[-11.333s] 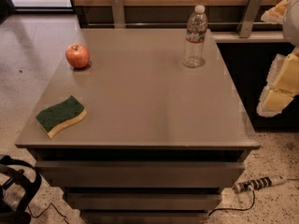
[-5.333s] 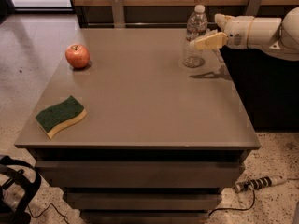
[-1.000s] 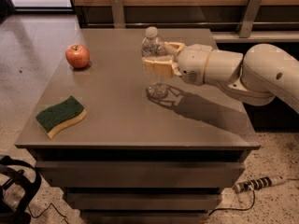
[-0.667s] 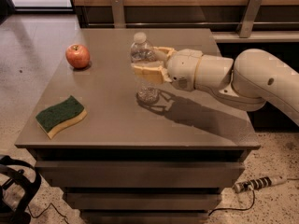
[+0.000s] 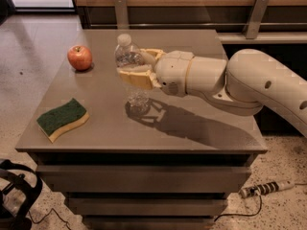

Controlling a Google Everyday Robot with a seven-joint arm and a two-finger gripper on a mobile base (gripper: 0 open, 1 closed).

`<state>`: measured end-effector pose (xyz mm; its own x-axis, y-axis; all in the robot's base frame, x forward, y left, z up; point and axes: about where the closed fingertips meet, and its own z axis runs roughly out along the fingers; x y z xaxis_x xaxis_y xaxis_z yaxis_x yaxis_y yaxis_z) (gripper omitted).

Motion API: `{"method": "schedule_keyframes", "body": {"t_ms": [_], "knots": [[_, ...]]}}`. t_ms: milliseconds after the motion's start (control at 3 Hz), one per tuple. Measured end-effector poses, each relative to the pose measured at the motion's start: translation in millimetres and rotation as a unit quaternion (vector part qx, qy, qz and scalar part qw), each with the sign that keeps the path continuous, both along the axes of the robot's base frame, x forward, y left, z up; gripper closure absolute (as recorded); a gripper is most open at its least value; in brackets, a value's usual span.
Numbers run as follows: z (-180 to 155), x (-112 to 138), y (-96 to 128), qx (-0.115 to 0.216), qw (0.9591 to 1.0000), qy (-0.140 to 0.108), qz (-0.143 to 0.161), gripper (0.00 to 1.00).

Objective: Move water bottle near sponge

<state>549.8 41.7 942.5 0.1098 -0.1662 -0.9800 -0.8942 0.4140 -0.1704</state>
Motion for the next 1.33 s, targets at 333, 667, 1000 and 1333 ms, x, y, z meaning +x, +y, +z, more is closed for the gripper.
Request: {"method": "schedule_keyframes", "body": {"t_ms": [333,667,1000,1333], "knots": [[1.6,-8.8,12.7,0.01,0.9999,0.009,0.01,1.0],[-7.5,-11.5,20.7,0.034,0.9983,0.043,0.022,1.0],[-19.1,-10.9,22.3,0.051,0.9961,0.067,0.029,1.0],[-29.3,-11.7,24.5,0.047,0.9951,0.078,0.038,1.0]]}}
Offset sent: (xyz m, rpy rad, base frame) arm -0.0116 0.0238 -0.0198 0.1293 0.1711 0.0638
